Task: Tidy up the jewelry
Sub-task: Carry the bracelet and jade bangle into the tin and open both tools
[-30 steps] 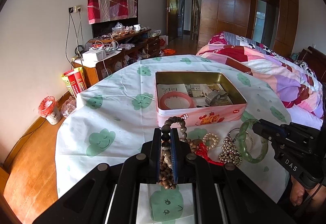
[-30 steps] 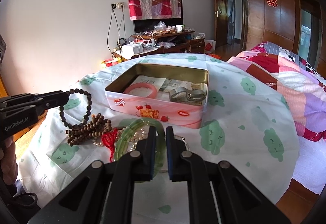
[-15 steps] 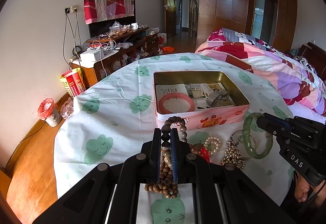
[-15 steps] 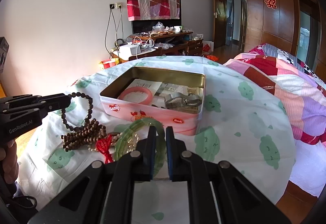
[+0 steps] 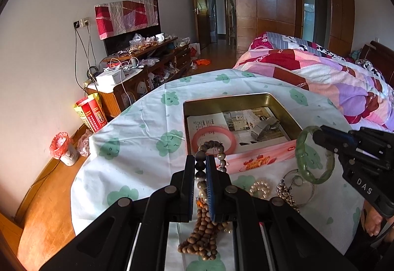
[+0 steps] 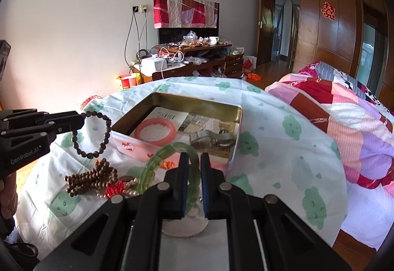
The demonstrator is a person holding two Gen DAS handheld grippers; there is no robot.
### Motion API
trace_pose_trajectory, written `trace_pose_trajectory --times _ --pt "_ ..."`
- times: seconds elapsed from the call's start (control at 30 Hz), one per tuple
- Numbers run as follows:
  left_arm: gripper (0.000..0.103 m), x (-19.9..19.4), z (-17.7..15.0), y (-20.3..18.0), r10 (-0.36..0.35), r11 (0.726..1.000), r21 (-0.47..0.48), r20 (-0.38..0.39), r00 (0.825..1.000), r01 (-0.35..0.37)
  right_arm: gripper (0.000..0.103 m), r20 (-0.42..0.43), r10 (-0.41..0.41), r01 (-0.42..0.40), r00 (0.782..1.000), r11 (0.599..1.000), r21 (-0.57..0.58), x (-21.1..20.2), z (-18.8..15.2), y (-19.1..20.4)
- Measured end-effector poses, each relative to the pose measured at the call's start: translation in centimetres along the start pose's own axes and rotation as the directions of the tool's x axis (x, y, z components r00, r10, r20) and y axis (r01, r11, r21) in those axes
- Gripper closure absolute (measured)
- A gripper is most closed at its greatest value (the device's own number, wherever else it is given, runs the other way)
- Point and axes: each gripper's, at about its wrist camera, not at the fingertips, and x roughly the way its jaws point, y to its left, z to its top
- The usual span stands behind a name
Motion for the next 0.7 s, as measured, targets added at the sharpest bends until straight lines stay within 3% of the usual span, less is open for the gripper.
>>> trace_pose_trajectory --times 0.7 --pt "0.095 2.3 4.7 -0.6 0.044 0.996 0.082 0.006 0.999 -0.044 0.091 0.007 -0.040 0.041 0.999 0.998 -0.045 2.4 4.2 -1.7"
